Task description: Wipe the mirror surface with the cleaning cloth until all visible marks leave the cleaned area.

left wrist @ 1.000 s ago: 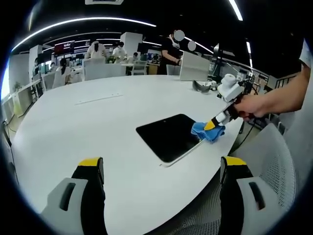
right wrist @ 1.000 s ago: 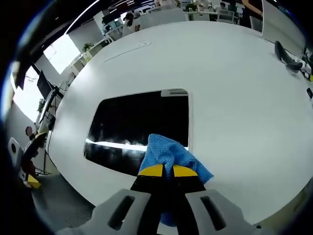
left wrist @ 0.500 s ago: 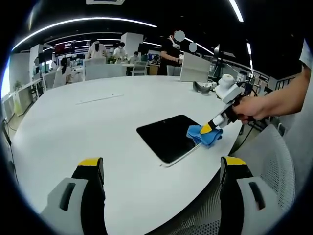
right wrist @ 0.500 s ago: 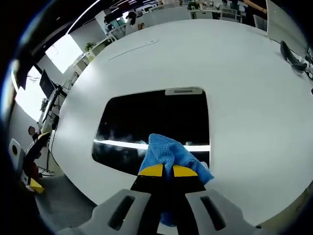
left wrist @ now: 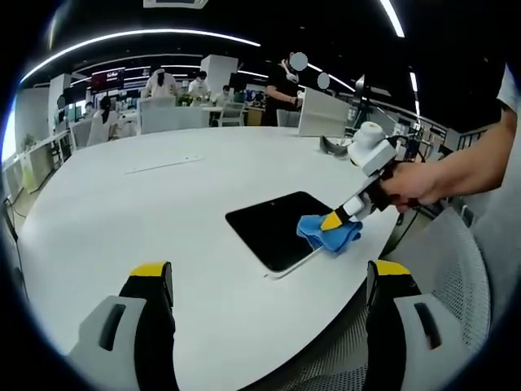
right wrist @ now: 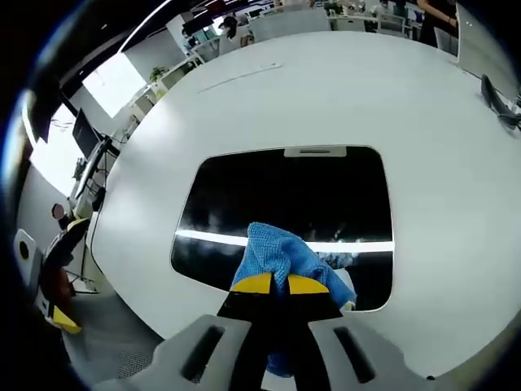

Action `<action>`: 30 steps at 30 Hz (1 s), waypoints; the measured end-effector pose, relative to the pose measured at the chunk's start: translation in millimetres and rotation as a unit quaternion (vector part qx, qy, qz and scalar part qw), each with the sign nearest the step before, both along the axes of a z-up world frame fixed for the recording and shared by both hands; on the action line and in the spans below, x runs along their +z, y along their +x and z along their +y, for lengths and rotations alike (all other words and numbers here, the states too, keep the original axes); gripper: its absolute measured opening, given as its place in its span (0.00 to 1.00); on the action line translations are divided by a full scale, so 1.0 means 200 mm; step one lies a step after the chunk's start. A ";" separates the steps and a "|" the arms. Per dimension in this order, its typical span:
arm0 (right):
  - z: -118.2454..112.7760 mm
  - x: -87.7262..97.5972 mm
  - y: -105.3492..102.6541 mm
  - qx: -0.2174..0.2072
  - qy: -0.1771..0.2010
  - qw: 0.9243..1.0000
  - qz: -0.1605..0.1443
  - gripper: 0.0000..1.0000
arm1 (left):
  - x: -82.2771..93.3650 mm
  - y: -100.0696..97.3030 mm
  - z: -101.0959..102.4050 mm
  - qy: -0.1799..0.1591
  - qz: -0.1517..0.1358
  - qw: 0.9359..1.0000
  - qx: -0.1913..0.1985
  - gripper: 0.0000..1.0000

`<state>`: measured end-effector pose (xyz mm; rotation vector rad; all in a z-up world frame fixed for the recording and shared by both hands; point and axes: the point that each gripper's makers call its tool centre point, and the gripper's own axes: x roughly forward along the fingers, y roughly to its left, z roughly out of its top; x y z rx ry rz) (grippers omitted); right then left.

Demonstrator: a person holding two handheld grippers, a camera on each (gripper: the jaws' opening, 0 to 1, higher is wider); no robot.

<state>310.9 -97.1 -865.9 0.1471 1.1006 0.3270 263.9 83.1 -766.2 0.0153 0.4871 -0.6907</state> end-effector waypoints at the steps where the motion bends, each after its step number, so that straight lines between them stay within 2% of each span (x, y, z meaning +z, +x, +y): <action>1: 0.01 0.00 0.00 0.003 0.000 1.000 0.000 0.00 | 0.00 0.00 0.00 0.000 -0.001 1.000 0.000 0.99; 8: 0.13 0.00 0.00 0.017 0.002 1.000 0.001 0.00 | -0.01 0.00 0.00 0.008 -0.005 1.000 -0.002 0.99; 11: 0.16 0.00 0.01 0.019 0.003 1.000 0.003 0.00 | -0.02 0.00 0.01 0.007 0.007 1.000 -0.003 0.98; 14: 0.20 0.00 0.00 0.025 0.002 1.000 0.001 0.00 | -0.03 -0.01 0.01 0.015 0.005 1.000 -0.005 0.97; 16: 0.22 0.00 0.00 0.029 0.002 1.000 0.001 0.00 | 0.00 -0.01 -0.01 -0.015 0.010 1.000 -0.004 0.98; 19: 0.24 0.00 0.00 0.031 0.003 1.000 0.000 0.00 | 0.00 0.01 0.02 -0.005 0.000 1.000 0.003 0.99; 30: 0.30 0.00 0.00 0.040 0.000 0.999 -0.003 0.00 | -0.01 -0.02 -0.02 -0.003 0.008 1.000 -0.010 0.99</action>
